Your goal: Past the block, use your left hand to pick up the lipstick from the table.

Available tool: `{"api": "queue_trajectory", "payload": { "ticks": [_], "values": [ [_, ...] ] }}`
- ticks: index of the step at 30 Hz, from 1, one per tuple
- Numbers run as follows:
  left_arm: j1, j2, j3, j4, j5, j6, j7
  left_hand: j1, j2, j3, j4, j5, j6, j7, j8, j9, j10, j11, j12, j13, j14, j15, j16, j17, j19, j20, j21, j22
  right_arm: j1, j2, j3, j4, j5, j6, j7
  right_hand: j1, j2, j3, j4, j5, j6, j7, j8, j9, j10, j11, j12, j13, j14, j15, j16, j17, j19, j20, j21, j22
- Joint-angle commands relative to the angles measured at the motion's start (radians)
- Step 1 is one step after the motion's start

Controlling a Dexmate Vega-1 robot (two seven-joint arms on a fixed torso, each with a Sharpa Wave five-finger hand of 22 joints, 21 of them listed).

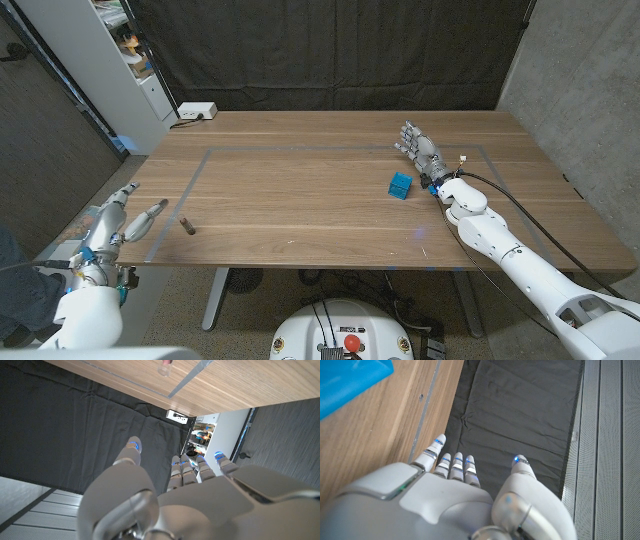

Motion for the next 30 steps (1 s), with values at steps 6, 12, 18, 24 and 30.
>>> {"api": "queue_trajectory", "payload": {
  "ticks": [6,12,18,24,30],
  "values": [
    [-0.005,0.036,0.049,-0.053,0.096,0.154,-0.008,0.043,-0.012,0.010,0.003,0.004,0.035,-0.009,0.013,0.004,0.024,-0.002,0.010,0.003,0.014,-0.002,0.008,0.003,0.013,0.008,0.010,0.002,-0.001,-0.001,0.004,0.012,0.006,0.011,0.014,0.007,0.005,-0.001,-0.006,0.010,0.001,-0.011,-0.002,0.006,-0.004,-0.006,0.000,0.003,0.005,0.007,0.001,0.001,-0.003,0.004,0.003,0.004],
    [-0.017,0.043,0.068,-0.041,0.100,0.169,0.006,0.071,-0.022,0.012,0.006,0.003,0.060,-0.012,0.020,0.004,0.045,-0.002,0.016,0.003,0.024,-0.005,0.008,0.002,0.018,0.009,0.010,0.003,-0.005,-0.002,0.007,0.005,0.011,0.005,0.009,0.008,0.004,-0.001,-0.007,0.010,0.001,-0.011,-0.002,0.006,-0.002,-0.005,0.001,0.003,0.005,0.009,0.001,0.001,-0.004,0.004,0.003,0.004],
    [-0.026,0.051,0.077,-0.028,0.084,0.173,0.011,0.088,-0.028,0.012,0.008,0.002,0.073,-0.018,0.022,0.004,0.055,-0.002,0.019,0.004,0.033,-0.009,0.008,0.002,0.019,0.009,0.009,0.003,-0.010,-0.006,0.010,-0.003,0.013,-0.002,0.003,0.008,0.004,-0.001,-0.008,0.010,0.000,-0.011,-0.002,0.006,-0.004,-0.006,0.001,0.003,0.005,0.009,0.001,0.001,-0.004,0.005,0.003,0.004],
    [-0.036,0.064,0.099,-0.011,0.079,0.182,0.022,0.096,-0.032,0.011,0.010,0.001,0.074,-0.018,0.020,0.005,0.056,-0.003,0.018,0.004,0.036,-0.009,0.008,0.002,0.019,0.009,0.009,0.003,-0.011,-0.012,0.012,-0.004,0.010,0.003,0.006,0.009,0.003,-0.001,-0.009,0.011,0.000,-0.011,-0.002,0.006,-0.003,-0.005,0.001,0.003,0.005,0.009,0.001,0.001,-0.004,0.005,0.003,0.004],
    [-0.039,0.071,0.114,-0.001,0.065,0.196,0.034,0.105,-0.035,0.010,0.012,0.001,0.073,-0.018,0.017,0.005,0.055,0.001,0.016,0.004,0.036,-0.008,0.006,0.002,0.020,0.011,0.008,0.003,-0.012,-0.014,0.014,-0.008,0.013,-0.003,0.004,0.009,0.003,-0.001,-0.009,0.011,0.001,-0.011,-0.002,0.006,-0.003,-0.005,0.001,0.003,0.005,0.010,0.001,0.001,-0.004,0.006,0.003,0.004]
  ]
}}
